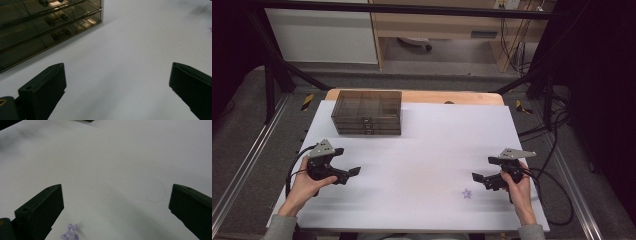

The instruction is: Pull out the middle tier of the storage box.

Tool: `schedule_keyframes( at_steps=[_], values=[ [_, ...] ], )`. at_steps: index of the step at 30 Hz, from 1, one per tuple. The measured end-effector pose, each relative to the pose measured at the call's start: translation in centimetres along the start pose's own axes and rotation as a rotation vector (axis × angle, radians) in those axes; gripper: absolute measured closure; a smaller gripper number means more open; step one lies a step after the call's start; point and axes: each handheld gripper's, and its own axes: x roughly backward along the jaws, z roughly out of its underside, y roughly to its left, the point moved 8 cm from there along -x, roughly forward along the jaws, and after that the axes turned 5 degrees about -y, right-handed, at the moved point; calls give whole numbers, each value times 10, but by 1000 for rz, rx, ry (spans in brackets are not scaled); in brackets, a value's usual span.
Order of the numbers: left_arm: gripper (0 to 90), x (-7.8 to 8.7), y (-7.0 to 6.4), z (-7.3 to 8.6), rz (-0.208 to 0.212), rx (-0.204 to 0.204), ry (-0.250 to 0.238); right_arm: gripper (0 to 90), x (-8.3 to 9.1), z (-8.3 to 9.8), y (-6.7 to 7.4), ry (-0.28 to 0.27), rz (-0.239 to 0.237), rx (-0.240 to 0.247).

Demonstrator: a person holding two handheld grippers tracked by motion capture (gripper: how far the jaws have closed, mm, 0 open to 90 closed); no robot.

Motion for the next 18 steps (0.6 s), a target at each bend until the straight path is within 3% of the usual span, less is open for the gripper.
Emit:
schedule_keyframes(
  at_steps=[9, 18],
  values=[
    [12, 2, 8, -2, -51, -1, 18, 5, 0, 0, -1, -3, 1, 2],
    [18, -1, 9, -3, -53, -8, 36, 5, 1, -1, -1, -4, 5, -1]
  ],
)
